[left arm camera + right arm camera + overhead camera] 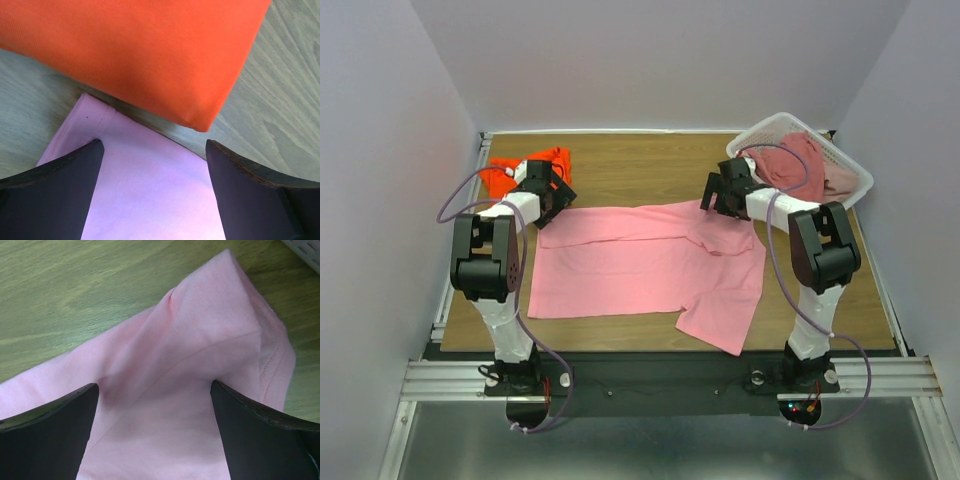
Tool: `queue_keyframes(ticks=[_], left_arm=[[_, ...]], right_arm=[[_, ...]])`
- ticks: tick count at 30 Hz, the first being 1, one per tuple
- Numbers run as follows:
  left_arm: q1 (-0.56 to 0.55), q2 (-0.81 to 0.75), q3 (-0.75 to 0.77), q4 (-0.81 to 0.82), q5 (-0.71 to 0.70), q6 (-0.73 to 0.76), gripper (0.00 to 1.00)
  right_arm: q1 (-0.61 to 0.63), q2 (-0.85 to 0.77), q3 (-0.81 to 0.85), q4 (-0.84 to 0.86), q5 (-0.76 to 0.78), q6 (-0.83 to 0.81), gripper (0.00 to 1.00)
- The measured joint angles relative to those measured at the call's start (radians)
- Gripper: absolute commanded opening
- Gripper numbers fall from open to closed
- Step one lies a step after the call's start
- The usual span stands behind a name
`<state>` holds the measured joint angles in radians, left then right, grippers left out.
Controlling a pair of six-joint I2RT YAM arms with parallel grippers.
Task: Fold and stack the t-shirts
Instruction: Fold the tshirt
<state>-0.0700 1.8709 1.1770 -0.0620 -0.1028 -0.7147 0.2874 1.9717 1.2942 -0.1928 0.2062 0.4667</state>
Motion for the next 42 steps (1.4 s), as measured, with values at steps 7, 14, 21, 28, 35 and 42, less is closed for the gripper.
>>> queue_keyframes(ticks=[7,14,21,28,35,42], left_arm=[[0.000,-0.053,0.010,-0.128,-0.003,0.008,0.98],[0.000,-0.526,-0.176,-0.295,-0.115,-0.053,0.98],[0.000,-0.892,-0.484,-0.494,-0.183,-0.225,0.98],[0.000,-0.919,-0.578,-0.586,-0.129,-0.309,0.99],[-0.002,-0.827,-0.614,-0.518,-0.074,-0.327,0.99],[-0.157,-0.763,-0.636,-0.491,-0.091,-0.385,0.99]], right_arm=[[0.000,-0.114,-0.073,-0.030,-0.068,-0.003,1.00],[0.000,-0.469,-0.247,-0.053,-0.113,0.060,1.00],[0.000,-0.728,-0.466,-0.071,-0.138,0.156,1.00],[0.000,-0.811,-0.558,-0.116,-0.151,0.218,1.00],[0.000,-0.795,-0.558,-0.113,-0.151,0.242,1.00],[0.000,-0.774,-0.558,-0.113,-0.151,0.245,1.00]])
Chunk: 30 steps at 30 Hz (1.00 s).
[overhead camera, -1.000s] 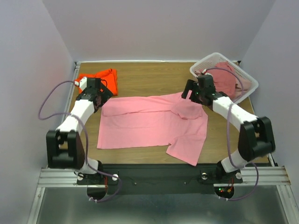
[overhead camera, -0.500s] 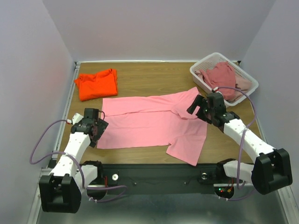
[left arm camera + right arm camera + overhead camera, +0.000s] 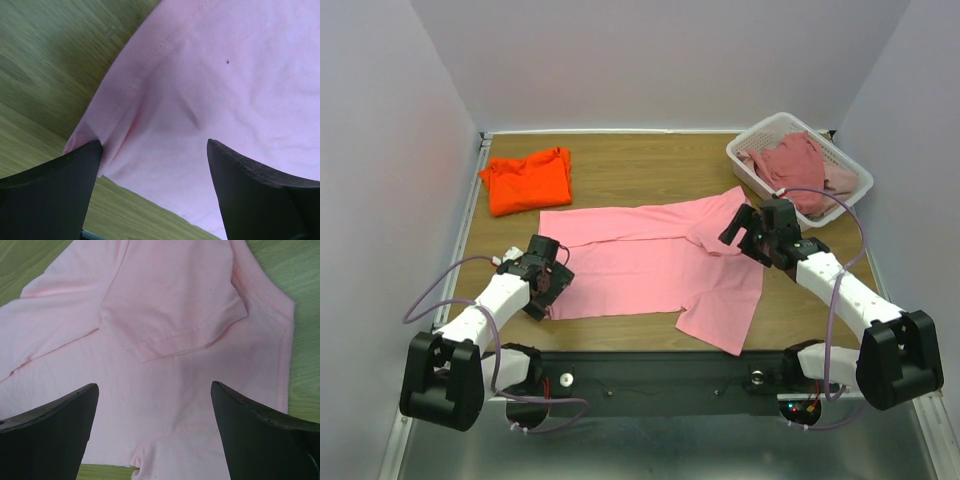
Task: Fold and stack the t-shirts
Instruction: Fold the tshirt
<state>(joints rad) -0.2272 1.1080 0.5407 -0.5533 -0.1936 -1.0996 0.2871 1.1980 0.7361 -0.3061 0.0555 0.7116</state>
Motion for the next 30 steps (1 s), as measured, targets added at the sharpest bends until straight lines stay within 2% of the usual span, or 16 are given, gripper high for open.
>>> queue_keyframes(ticks=[2,8,10,11,17,18,19,30], left_arm=[[-0.036,0.000,0.000,0.000,-0.005,-0.019,0.99],[-0.042,0.007,0.004,-0.005,-0.014,-0.055,0.98],[-0.043,0.009,0.005,-0.007,-0.016,-0.062,0.93],[-0.043,0.009,0.005,-0.008,-0.018,-0.066,0.81],[-0.047,0.010,0.004,-0.015,-0.022,-0.087,0.30],[-0.047,0.010,0.004,-0.015,-0.023,-0.091,0.11],[-0.047,0.010,0.004,-0.015,-0.024,-0.094,0.01],[-0.047,0.040,0.004,-0.011,-0.024,-0.090,0.00]], right_arm=[[0.000,0.000,-0.002,0.000,0.000,0.000,1.00],[0.000,-0.008,-0.039,-0.001,0.000,0.000,1.00],[0.000,-0.016,-0.055,0.000,0.000,0.000,1.00],[0.000,-0.023,-0.064,0.000,0.000,0.000,1.00],[0.000,-0.069,-0.099,-0.001,0.000,0.004,1.00],[0.000,-0.074,-0.101,-0.002,-0.001,0.004,1.00],[0.000,-0.080,-0.105,0.000,-0.002,0.004,1.00],[0.000,-0.141,-0.172,-0.026,-0.059,0.004,1.00]])
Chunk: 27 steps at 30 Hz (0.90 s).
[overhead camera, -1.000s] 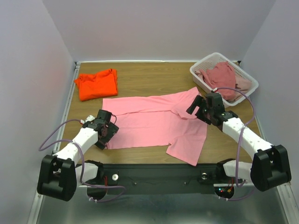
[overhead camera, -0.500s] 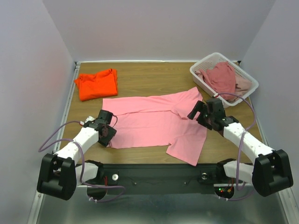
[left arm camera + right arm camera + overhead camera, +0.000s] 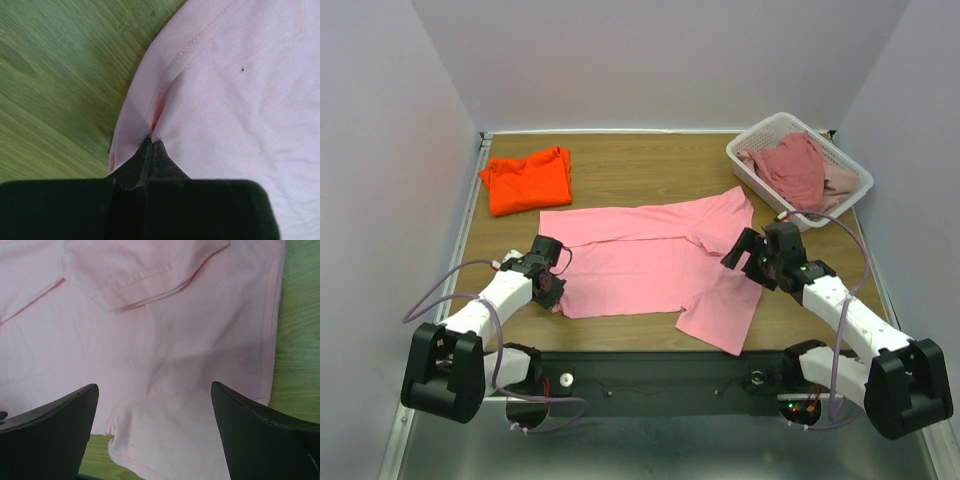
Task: Fold and stack the t-shirts
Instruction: Fold the tshirt
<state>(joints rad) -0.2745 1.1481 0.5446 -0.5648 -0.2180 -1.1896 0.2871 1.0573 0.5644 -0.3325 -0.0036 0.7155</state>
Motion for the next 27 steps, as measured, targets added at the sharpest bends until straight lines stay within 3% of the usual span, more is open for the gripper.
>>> queue_keyframes(ticks=[5,11,18,23,27], left_arm=[[0.000,-0.009,0.000,0.000,0.002,0.011,0.00],[-0.001,-0.035,-0.001,0.000,0.008,0.026,0.00],[-0.001,-0.062,-0.018,0.011,0.013,0.046,0.00],[-0.001,-0.081,-0.028,0.017,0.021,0.056,0.00],[-0.001,-0.084,-0.028,0.023,0.029,0.065,0.00]], right_arm=[[0.017,-0.077,-0.010,-0.096,-0.060,-0.002,1.00],[0.254,-0.226,-0.042,-0.274,-0.021,0.087,0.99],[0.489,-0.115,-0.071,-0.406,0.043,0.222,0.94],[0.640,-0.015,-0.031,-0.485,0.121,0.292,0.79],[0.650,-0.014,-0.029,-0.520,0.145,0.315,0.69]])
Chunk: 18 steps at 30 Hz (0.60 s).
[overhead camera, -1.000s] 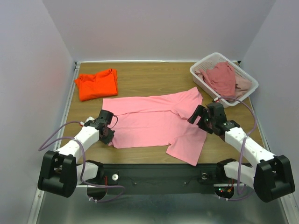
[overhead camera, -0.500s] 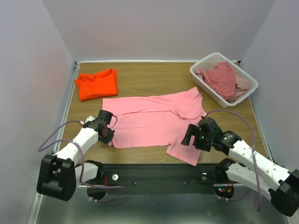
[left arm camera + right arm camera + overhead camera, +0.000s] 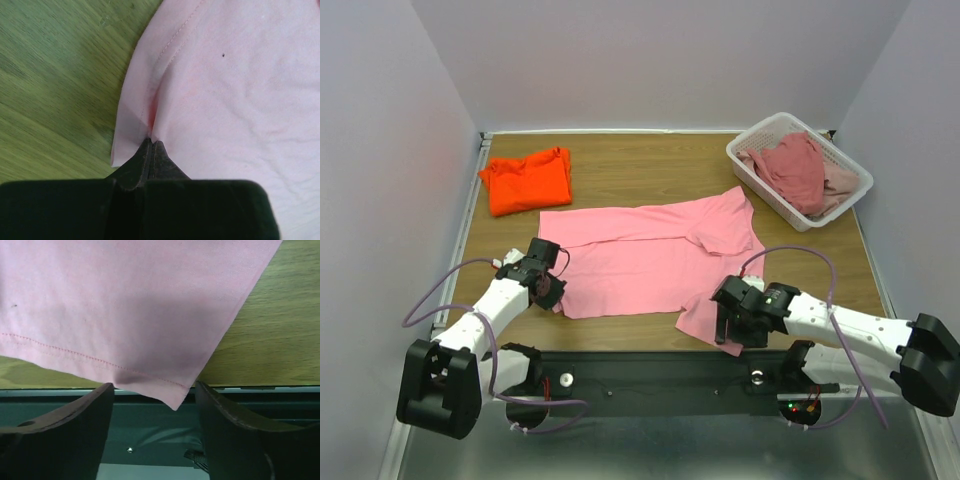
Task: Fold and stack the t-shirts
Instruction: Fold the tshirt
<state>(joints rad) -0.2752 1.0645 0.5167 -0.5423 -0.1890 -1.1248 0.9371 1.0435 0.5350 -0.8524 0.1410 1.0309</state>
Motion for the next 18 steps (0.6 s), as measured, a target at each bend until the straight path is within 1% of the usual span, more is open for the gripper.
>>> queue_keyframes(ticks=[3,6,8,9,11,12,13,16,17,18], left_arm=[[0.000,0.000,0.000,0.000,0.006,0.007,0.00],[0.000,0.000,0.000,0.001,0.007,0.011,0.00],[0.000,0.000,0.000,0.001,0.009,0.013,0.00],[0.000,0.000,0.000,0.001,0.009,0.013,0.00],[0.000,0.000,0.000,0.001,0.010,0.014,0.00],[0.000,0.000,0.000,0.001,0.010,0.014,0.00],[0.000,0.000,0.000,0.001,0.010,0.014,0.00],[0.000,0.000,0.000,0.000,0.010,0.015,0.00],[0.000,0.000,0.000,0.000,0.010,0.016,0.00],[0.000,0.000,0.000,0.000,0.010,0.017,0.00]], right_arm=[[0.001,0.018,-0.002,-0.001,0.005,0.010,0.63],[0.001,0.045,-0.007,0.010,0.002,0.007,0.59],[0.001,0.053,-0.007,0.018,0.002,0.003,0.48],[0.001,0.061,-0.007,0.017,0.003,-0.002,0.36],[0.001,0.070,-0.007,0.012,0.004,-0.003,0.25],[0.000,0.074,-0.007,0.015,0.005,-0.005,0.22],[0.001,0.074,-0.006,0.020,0.002,-0.005,0.16],[0.001,0.065,-0.006,0.026,0.000,-0.005,0.12],[0.002,0.060,-0.006,0.026,0.001,-0.006,0.06],[0.002,0.056,-0.006,0.026,0.003,-0.006,0.04]])
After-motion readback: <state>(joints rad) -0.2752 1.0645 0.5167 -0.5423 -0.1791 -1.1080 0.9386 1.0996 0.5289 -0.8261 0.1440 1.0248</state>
